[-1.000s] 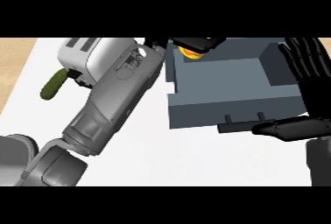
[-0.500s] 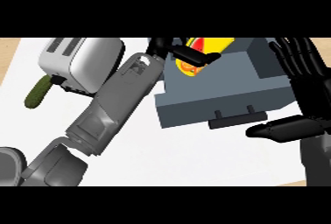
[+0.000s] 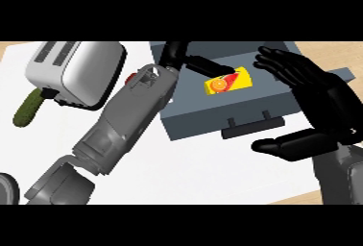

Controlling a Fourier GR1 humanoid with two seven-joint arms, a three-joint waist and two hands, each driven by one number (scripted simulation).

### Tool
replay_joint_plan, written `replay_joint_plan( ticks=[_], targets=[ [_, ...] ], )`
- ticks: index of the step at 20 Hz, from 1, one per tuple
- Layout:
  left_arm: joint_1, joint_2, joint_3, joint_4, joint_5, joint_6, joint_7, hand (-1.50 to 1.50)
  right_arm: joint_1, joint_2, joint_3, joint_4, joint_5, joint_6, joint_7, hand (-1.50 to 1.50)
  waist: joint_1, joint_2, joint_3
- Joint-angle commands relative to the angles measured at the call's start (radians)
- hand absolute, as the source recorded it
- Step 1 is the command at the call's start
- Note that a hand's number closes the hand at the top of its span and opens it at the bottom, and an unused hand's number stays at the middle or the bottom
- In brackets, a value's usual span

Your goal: Pick up the cup, place it into the drawer and close the drawer

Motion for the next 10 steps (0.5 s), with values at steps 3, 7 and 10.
replay_joint_plan(
  ticks=[3,7,10],
  targets=[
    [0.023,0.000,0.034,-0.082,0.131,-0.026,-0.126,-1.50,-0.010,-0.004,0.104,0.010,-0.120,0.170,0.025,1.50,0.007,-0.009,-0.001],
    [0.001,0.000,0.059,-0.070,0.177,0.022,-0.166,-1.50,0.013,-0.128,0.169,0.011,-0.077,0.291,0.107,1.50,0.047,-0.021,-0.002],
    [0.011,0.000,0.036,-0.074,0.195,0.045,-0.194,-1.50,0.023,-0.194,0.210,0.019,-0.003,0.333,0.155,1.50,0.085,-0.032,-0.002]
  ],
)
